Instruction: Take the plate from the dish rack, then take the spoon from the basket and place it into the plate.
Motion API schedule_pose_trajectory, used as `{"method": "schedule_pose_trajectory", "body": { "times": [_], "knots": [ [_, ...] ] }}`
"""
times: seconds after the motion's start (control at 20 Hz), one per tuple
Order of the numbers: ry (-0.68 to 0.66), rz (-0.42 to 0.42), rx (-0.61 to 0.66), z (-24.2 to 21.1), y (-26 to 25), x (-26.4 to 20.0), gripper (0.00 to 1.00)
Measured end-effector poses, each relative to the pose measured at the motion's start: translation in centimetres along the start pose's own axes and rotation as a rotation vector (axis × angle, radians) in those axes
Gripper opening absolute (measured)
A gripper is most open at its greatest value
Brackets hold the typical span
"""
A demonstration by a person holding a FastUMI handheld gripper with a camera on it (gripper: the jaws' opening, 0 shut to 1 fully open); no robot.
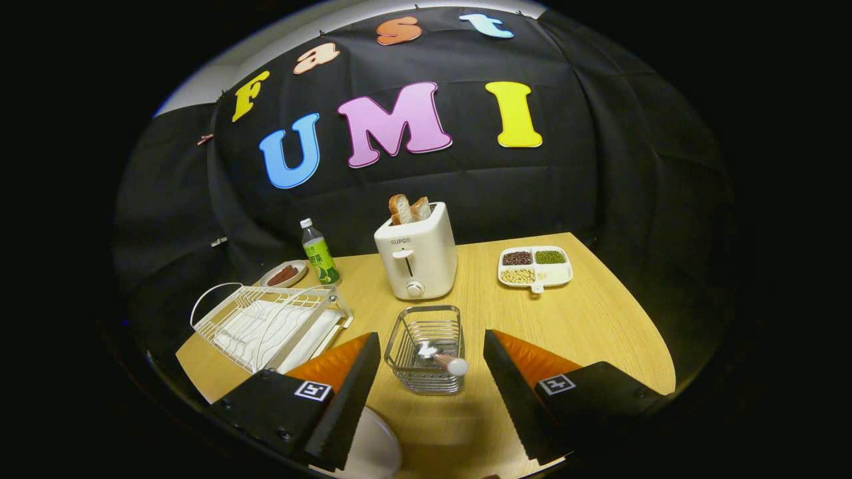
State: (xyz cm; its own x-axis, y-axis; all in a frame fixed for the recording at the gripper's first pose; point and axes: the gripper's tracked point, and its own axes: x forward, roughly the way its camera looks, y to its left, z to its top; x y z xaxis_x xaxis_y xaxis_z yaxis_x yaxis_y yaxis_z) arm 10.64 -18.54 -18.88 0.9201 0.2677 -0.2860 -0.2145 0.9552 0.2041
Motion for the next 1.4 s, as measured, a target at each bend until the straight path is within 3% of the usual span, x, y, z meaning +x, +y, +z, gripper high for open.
{"method": "schedule_pose_trajectory", "body": {
  "times": [0.2, 0.35, 0.5, 0.8, 0.95, 1.05, 1.1, 1.4],
  "knots": [
    [-0.007, -0.003, -0.039, -0.3, -0.7, 2.0, 0.89],
    [-0.024, 0.006, -0.081, -0.1, -0.6, 2.6, 0.73],
    [-0.027, 0.031, -0.097, -0.3, 0.0, 3.1, 0.65],
    [-0.022, 0.019, -0.141, -0.7, -0.1, 4.0, 0.41],
    [-0.012, 0.012, -0.15, -0.8, -0.2, 4.1, 0.39],
    [0.002, 0.008, -0.152, -0.9, -0.3, 4.5, 0.26],
    [0.02, 0.014, -0.155, -1.3, 0.0, 4.6, 0.29],
    [0.043, 0.025, -0.162, -1.2, 0.9, 4.7, 0.21]
  ]
}}
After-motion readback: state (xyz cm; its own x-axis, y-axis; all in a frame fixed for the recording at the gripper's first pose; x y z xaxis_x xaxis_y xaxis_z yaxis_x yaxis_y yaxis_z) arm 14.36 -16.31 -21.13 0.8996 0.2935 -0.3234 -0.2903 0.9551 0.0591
